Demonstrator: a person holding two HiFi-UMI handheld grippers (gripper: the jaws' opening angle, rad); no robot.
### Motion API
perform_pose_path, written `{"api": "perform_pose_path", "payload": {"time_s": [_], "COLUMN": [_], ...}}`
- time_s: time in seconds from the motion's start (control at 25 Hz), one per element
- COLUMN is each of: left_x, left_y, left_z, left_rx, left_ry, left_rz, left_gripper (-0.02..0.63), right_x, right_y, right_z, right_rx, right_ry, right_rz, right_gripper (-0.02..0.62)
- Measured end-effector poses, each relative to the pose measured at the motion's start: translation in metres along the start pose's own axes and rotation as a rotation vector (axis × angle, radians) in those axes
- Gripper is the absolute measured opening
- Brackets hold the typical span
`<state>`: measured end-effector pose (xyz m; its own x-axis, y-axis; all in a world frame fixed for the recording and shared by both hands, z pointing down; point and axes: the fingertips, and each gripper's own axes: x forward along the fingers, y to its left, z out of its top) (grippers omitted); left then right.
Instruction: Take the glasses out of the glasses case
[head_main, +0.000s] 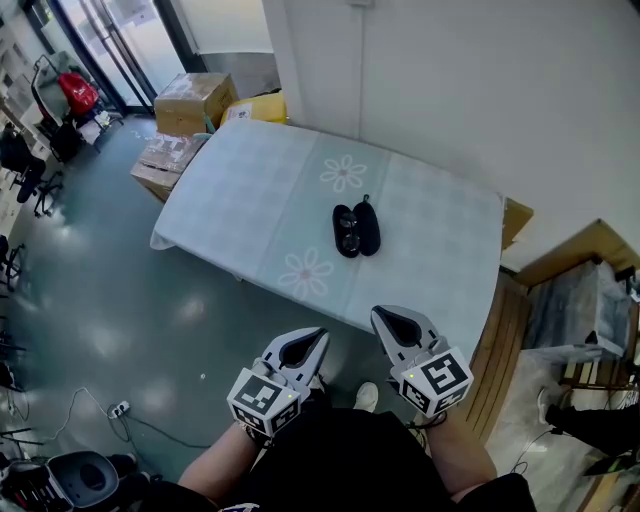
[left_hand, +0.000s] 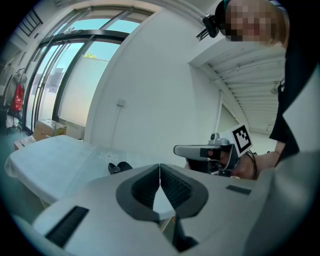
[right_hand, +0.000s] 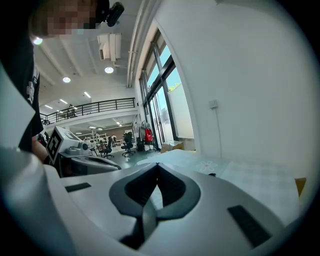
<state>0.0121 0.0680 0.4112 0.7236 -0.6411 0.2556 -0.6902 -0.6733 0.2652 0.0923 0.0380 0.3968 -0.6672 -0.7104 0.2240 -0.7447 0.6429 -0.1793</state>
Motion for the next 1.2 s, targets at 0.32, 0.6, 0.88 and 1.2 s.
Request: {"api": "perform_pose_path", "payload": {"time_s": [0.32, 0.6, 0.88, 1.2], "left_x": [-0.001, -0.001, -0.004, -0.01], "left_y": [0.027, 0.045, 0.066, 0.091], "left_z": [0.009, 0.007, 0.007, 0.01], "left_rx": [0.008, 0.009, 0.037, 0.074], "left_ry": [0.008, 0.021, 0.032, 0.034], "left_rz": [-0.052, -0.107, -0.157, -0.214], "left_gripper": [0.029, 0.029, 0.029, 0.029], "right_x": [0.032, 0.06, 0.091, 0.124], "right_y": [-0.003, -0.009, -0.018, -0.033], "right_z": [0.008, 0.008, 0.004, -0.006], "right_rx": [0.011, 0.022, 0.036, 0.061], "right_ry": [0.004, 0.02, 0.041, 0.074], "right_rz": [-0.051, -0.101, -0.155, -0.235], "right_gripper": [0.023, 0.023, 0.023, 0.023]}}
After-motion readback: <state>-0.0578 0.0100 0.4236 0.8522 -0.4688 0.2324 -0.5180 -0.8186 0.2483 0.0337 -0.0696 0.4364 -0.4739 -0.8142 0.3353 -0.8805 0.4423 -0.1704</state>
